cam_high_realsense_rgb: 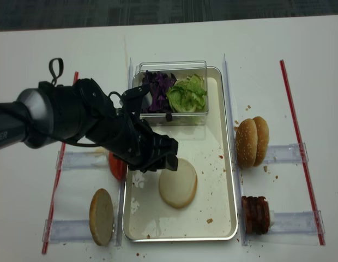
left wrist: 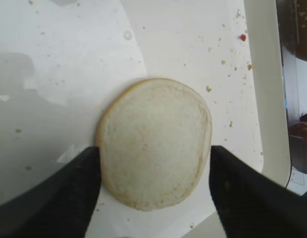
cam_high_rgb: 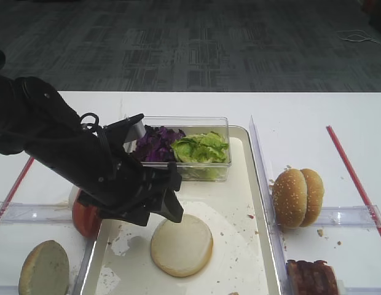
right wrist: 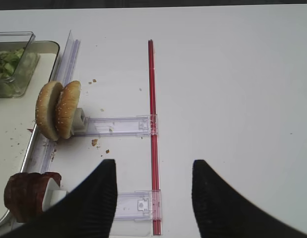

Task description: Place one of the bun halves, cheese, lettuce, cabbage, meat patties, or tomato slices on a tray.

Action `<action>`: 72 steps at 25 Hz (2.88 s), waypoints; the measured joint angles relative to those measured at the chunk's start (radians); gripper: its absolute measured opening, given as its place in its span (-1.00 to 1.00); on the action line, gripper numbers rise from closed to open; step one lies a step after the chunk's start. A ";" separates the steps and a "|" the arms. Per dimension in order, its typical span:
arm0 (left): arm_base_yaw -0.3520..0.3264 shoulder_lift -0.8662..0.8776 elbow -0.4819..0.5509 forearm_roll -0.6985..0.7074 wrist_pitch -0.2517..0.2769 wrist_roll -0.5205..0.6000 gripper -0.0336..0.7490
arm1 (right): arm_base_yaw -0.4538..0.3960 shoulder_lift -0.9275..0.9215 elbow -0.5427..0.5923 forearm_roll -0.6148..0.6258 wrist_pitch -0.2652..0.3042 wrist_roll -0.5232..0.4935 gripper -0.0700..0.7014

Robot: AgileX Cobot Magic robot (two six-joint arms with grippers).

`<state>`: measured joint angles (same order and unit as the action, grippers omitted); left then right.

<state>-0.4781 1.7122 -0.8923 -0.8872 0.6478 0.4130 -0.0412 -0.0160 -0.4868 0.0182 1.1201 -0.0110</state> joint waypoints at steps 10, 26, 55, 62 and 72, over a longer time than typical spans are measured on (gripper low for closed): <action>0.000 0.000 0.000 0.015 -0.018 -0.017 0.36 | 0.000 0.000 0.000 0.000 0.000 0.000 0.21; 0.000 -0.382 0.000 0.019 0.074 -0.022 0.36 | 0.000 0.000 0.000 0.000 0.000 0.000 0.21; 0.000 -0.516 0.000 0.926 0.295 -0.607 0.36 | 0.000 0.000 0.000 0.000 0.002 0.000 0.21; 0.110 -0.516 0.000 1.058 0.332 -0.709 0.36 | 0.000 0.000 0.000 0.000 0.002 0.000 0.21; 0.398 -0.516 0.000 1.060 0.373 -0.629 0.36 | 0.000 0.000 0.000 0.000 0.002 0.000 0.21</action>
<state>-0.0798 1.1962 -0.8923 0.1726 1.0206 -0.2160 -0.0412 -0.0160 -0.4868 0.0182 1.1218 -0.0110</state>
